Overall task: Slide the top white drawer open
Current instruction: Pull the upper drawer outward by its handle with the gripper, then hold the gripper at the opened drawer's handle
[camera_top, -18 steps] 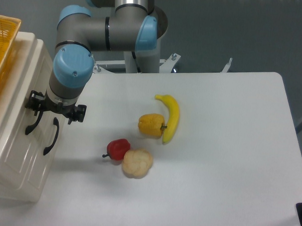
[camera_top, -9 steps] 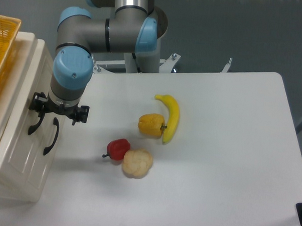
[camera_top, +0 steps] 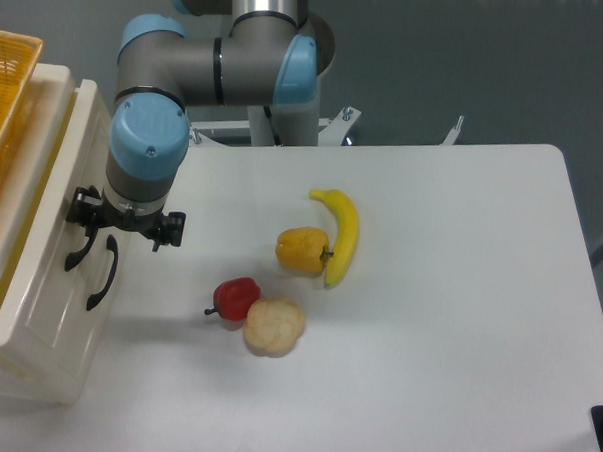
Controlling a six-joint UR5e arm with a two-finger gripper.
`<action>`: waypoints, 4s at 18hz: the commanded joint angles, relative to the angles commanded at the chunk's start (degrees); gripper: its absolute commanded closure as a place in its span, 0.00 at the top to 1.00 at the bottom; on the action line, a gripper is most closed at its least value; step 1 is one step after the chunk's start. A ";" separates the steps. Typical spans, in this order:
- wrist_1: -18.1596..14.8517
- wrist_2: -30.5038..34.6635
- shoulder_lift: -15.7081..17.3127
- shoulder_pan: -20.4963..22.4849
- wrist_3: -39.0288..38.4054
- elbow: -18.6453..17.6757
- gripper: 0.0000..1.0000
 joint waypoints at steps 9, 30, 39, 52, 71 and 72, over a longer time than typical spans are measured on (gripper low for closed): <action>0.00 0.17 0.09 1.58 0.44 0.18 1.00; -0.09 2.11 0.44 6.77 3.08 0.79 1.00; -0.09 2.11 0.53 8.18 3.08 1.23 1.00; -0.53 2.20 0.70 10.55 7.55 1.23 1.00; -0.79 2.11 0.97 11.69 9.67 1.23 1.00; -0.79 2.02 0.97 11.69 9.67 1.23 1.00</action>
